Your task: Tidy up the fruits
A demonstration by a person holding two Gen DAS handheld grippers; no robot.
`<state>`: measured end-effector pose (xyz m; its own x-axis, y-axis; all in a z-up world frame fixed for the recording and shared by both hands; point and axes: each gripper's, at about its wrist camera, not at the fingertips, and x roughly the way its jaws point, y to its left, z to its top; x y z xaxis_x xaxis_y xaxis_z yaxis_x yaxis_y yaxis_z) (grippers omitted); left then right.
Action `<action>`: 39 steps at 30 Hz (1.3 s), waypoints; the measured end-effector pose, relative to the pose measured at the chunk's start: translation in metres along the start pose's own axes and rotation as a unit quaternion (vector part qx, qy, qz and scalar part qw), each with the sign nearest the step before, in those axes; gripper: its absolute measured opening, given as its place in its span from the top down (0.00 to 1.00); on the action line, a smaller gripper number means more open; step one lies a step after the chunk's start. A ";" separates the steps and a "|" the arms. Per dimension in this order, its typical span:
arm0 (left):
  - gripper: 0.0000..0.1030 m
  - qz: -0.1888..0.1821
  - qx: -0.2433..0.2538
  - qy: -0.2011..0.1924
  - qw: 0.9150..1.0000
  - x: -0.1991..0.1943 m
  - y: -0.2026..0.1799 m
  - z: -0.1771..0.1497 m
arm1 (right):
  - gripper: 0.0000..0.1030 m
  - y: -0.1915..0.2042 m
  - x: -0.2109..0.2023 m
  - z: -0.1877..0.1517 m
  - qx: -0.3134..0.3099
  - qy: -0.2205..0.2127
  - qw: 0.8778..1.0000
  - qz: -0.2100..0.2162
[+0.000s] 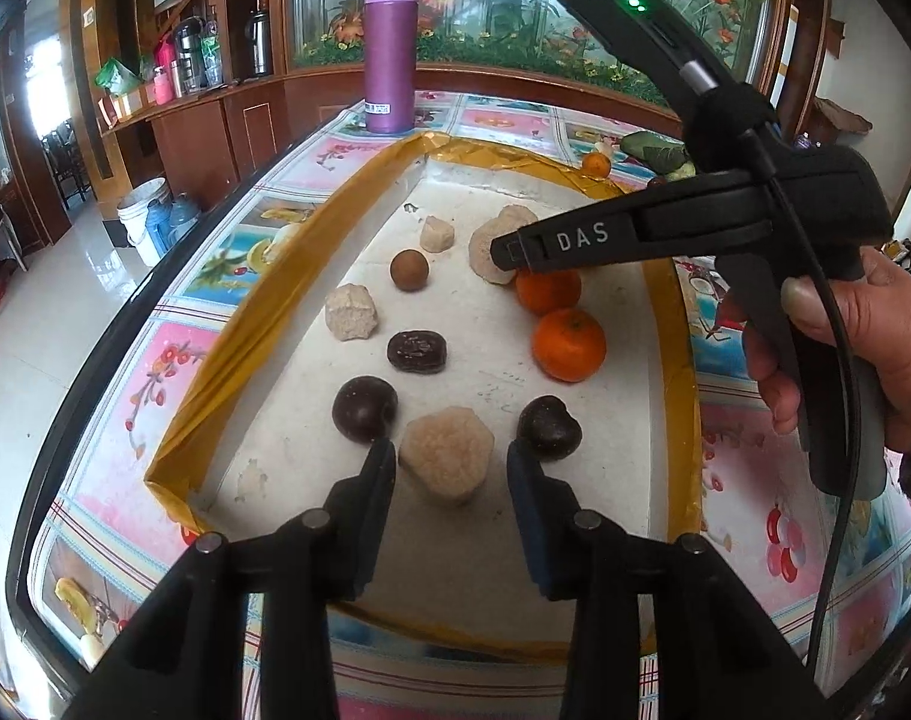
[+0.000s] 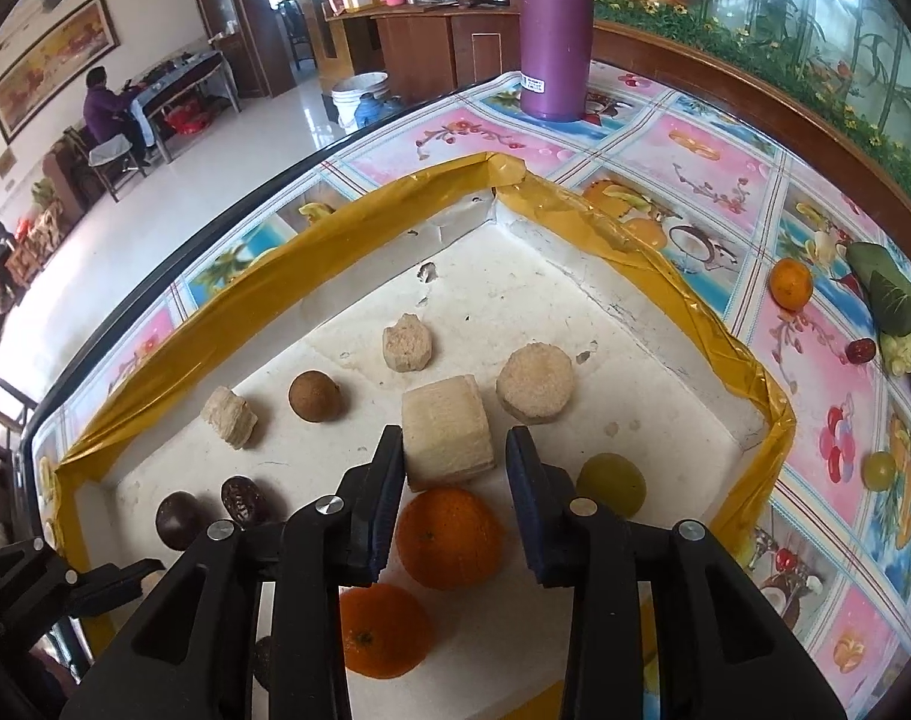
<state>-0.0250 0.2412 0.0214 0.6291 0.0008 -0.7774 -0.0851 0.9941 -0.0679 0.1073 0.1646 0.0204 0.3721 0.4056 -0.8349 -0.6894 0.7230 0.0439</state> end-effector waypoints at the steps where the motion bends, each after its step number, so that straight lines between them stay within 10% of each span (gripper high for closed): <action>1: 0.52 0.000 0.000 -0.003 1.000 -0.002 0.000 0.000 | 0.68 0.000 -0.004 -0.002 0.001 -0.002 1.000 -0.001; 16: 0.38 -0.021 -0.012 -0.030 0.999 -0.022 0.017 0.002 | 0.52 0.009 -0.101 -0.096 0.080 -0.047 0.994 -0.059; 23: 0.29 0.018 -0.021 -0.049 0.998 -0.041 0.000 -0.006 | 0.44 0.005 -0.117 -0.145 0.130 -0.034 0.988 -0.073; 26: 0.21 0.032 -0.044 -0.064 0.996 -0.053 -0.010 -0.015 | 0.22 0.007 -0.122 -0.160 0.132 -0.029 0.987 -0.082; 39: 0.13 0.086 -0.085 -0.045 0.992 -0.068 -0.041 -0.039 | 0.18 0.008 -0.145 -0.186 0.098 -0.061 0.988 -0.101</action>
<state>-0.0944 0.1965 0.0525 0.6596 0.1854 -0.7284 -0.3205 0.9460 -0.0495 -0.0682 0.0077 0.0396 0.5698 0.2976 -0.7660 -0.4642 0.8857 -0.0011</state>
